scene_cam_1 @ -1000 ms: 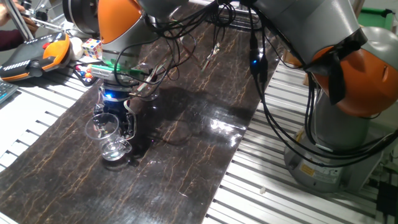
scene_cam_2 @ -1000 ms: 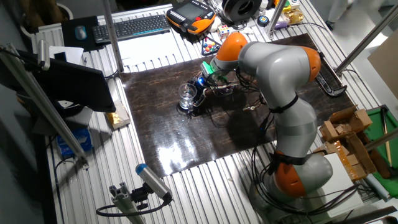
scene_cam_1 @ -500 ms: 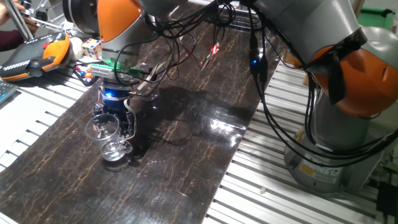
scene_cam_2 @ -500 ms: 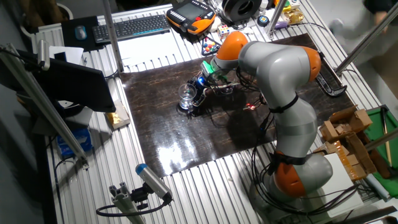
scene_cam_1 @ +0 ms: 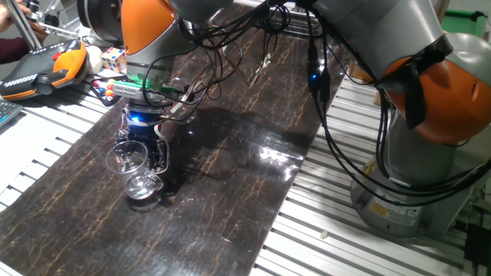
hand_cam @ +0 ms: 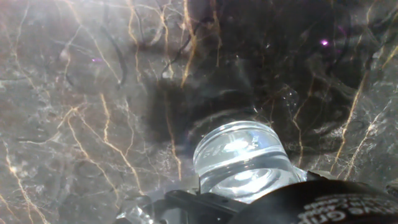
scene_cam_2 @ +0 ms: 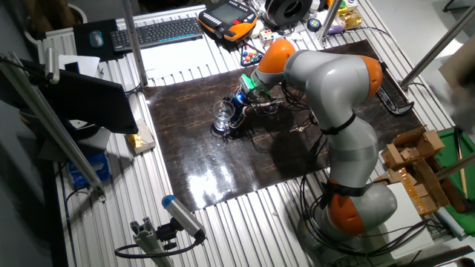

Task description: Pour the water from one cup into another empty cup

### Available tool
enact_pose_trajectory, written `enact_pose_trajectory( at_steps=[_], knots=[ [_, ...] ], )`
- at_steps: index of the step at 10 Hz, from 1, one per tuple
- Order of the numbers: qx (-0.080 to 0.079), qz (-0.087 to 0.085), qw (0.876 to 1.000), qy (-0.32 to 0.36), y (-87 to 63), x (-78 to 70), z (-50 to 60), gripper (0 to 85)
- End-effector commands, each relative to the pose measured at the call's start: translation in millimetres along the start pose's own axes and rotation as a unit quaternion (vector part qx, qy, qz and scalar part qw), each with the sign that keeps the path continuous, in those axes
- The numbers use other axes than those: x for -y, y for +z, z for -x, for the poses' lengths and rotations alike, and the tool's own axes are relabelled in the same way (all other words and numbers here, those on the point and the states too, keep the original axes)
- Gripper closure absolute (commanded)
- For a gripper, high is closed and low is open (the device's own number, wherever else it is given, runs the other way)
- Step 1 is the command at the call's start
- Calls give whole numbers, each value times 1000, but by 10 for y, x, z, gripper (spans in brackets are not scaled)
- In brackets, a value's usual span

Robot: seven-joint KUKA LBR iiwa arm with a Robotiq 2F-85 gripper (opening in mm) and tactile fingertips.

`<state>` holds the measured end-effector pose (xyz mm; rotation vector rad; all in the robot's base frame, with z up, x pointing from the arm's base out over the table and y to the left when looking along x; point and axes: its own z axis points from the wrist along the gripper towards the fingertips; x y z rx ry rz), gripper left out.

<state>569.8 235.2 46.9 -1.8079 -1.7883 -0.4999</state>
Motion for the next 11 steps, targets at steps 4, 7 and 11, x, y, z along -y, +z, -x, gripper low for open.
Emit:
enact_pose_trajectory(
  at_steps=[4, 7, 11],
  knots=[
    [-5, 2, 1000, 6, 20, -5, 16, 0],
    [-11, 3, 1000, 7, 48, -4, 38, 0],
    [-14, 1, 1000, 10, 49, -6, 40, 0]
  ],
)
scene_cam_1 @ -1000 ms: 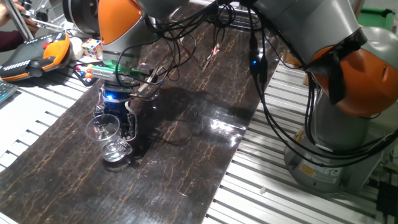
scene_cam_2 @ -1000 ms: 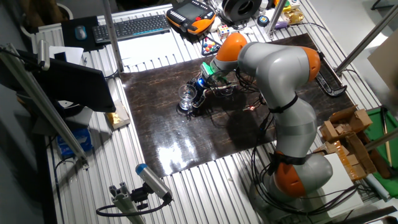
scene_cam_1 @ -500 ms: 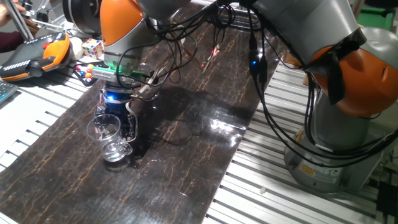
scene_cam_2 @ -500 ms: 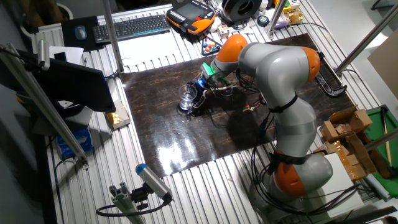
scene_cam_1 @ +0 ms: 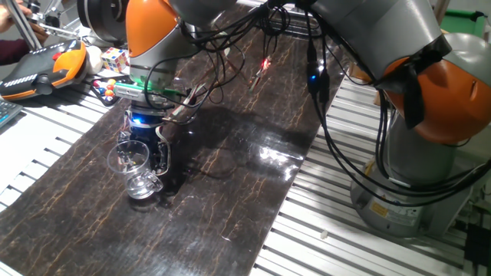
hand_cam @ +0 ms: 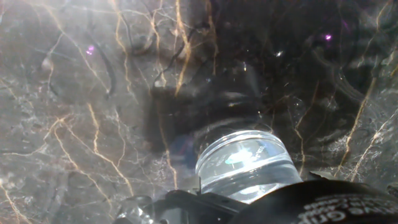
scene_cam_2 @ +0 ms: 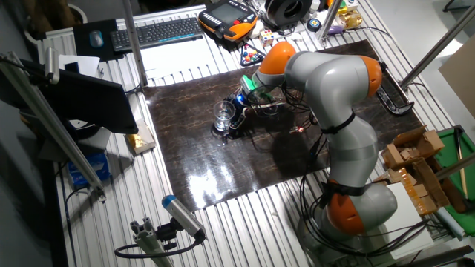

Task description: Pour the water from one cup into another empty cup

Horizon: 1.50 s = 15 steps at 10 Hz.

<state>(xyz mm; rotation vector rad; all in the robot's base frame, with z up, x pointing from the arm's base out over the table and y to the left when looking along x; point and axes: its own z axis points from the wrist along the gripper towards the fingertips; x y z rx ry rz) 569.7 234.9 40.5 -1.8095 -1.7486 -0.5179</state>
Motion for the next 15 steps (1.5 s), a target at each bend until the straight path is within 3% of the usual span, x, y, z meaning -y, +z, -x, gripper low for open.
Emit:
enact_pose_trajectory(
  at_steps=[1, 3, 15],
  knots=[
    [-2, -1, 1000, 3, -3, -4, 0, 0],
    [-14, -4, 1000, 8, -5, -4, -1, 0],
    [-26, -10, 1000, -3, -58, 16, -61, 0]
  ],
)
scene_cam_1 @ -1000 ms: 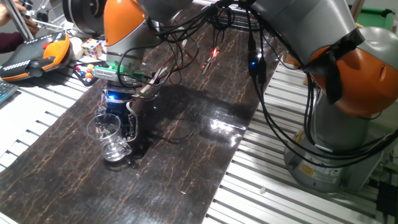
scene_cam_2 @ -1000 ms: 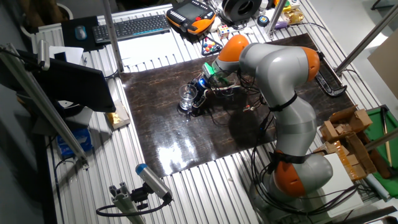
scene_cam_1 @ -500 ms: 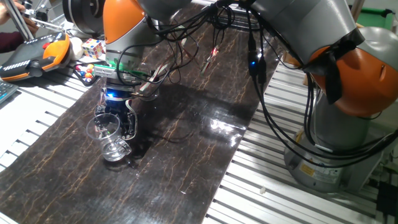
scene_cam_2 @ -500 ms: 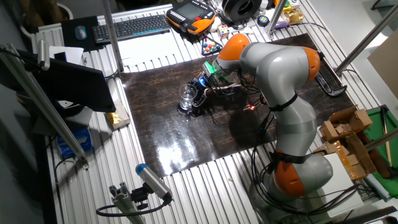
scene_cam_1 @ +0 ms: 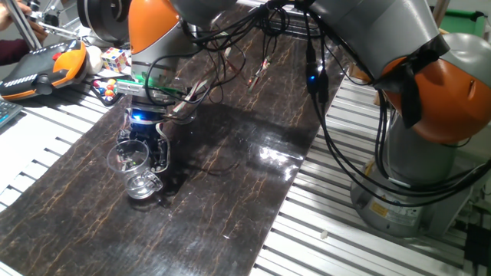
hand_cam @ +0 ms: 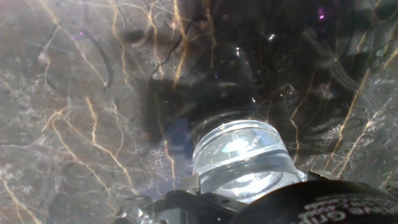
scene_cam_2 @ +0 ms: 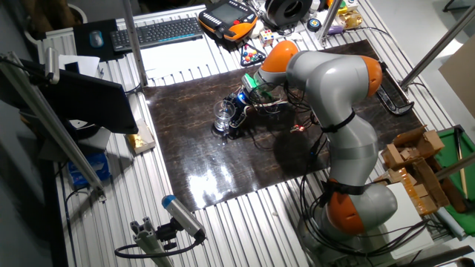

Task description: Pour the water from one cup into another empty cup

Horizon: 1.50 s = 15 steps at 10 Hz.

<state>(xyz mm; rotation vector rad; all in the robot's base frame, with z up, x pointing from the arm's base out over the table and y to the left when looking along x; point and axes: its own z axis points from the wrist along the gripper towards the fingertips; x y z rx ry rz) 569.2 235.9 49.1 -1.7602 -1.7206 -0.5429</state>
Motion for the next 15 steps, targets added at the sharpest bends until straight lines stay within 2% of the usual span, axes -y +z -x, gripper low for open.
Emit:
enact_pose_trajectory(
  at_steps=[1, 6, 7, 8, 12, 15],
  knots=[
    [1, -1, 1000, -3, -3, -1, -2, 0],
    [2, -1, 1000, -8, -7, -2, -5, 0],
    [2, -1, 1000, -9, -7, -1, -6, 43],
    [3, -3, 1000, -12, -7, 0, -6, 147],
    [6, -5, 1000, -12, -7, 0, -4, 147],
    [3, -2, 1000, -12, -19, 4, -16, 183]
  ],
)
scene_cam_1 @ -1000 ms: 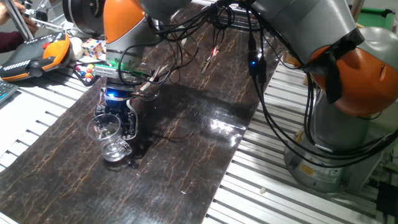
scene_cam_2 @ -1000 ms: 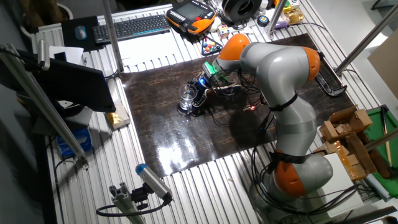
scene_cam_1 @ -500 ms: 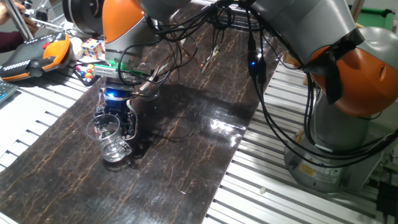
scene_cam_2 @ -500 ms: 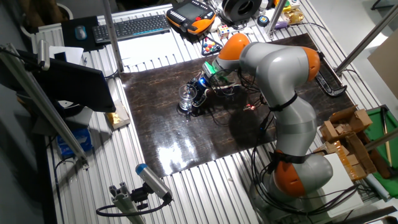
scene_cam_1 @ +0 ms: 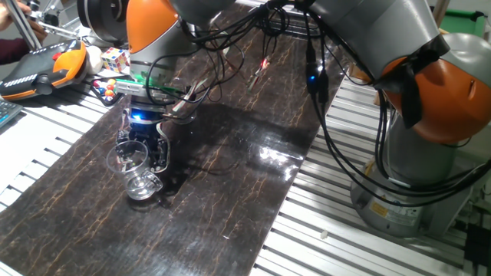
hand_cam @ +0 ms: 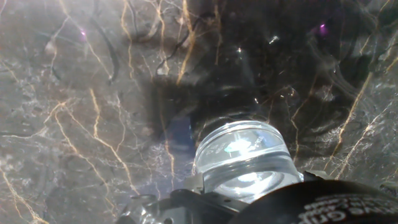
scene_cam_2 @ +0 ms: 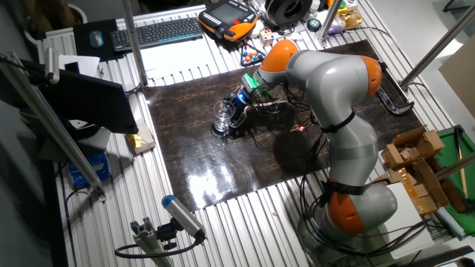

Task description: Pour the water from one cup into another empty cup

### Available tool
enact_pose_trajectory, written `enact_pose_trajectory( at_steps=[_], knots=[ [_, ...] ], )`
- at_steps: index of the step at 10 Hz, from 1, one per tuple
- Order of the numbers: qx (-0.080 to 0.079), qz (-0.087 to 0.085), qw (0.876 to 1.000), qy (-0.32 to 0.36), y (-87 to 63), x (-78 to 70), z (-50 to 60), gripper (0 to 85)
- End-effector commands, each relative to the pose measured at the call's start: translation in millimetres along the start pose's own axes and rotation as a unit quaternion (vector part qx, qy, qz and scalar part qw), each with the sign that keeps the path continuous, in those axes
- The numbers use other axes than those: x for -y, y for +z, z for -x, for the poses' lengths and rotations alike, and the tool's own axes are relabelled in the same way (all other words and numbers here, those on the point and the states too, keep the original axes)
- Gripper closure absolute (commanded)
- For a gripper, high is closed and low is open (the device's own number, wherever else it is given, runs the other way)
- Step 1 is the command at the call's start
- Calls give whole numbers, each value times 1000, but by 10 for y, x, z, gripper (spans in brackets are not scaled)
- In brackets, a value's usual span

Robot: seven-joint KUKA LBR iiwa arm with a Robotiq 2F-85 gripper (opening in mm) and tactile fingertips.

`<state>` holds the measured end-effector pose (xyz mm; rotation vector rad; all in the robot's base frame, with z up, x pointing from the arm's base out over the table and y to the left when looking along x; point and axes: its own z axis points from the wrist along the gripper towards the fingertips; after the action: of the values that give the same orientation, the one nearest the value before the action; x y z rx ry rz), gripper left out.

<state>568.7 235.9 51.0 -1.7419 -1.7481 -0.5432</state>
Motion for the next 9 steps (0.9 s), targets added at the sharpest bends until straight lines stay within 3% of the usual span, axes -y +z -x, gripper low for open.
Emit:
enact_pose_trajectory(
  at_steps=[1, 9],
  knots=[
    [0, 1, 1000, -1, -12, -3, -8, 190],
    [0, 7, 1000, -3, -94, -5, -63, 260]
  ],
)
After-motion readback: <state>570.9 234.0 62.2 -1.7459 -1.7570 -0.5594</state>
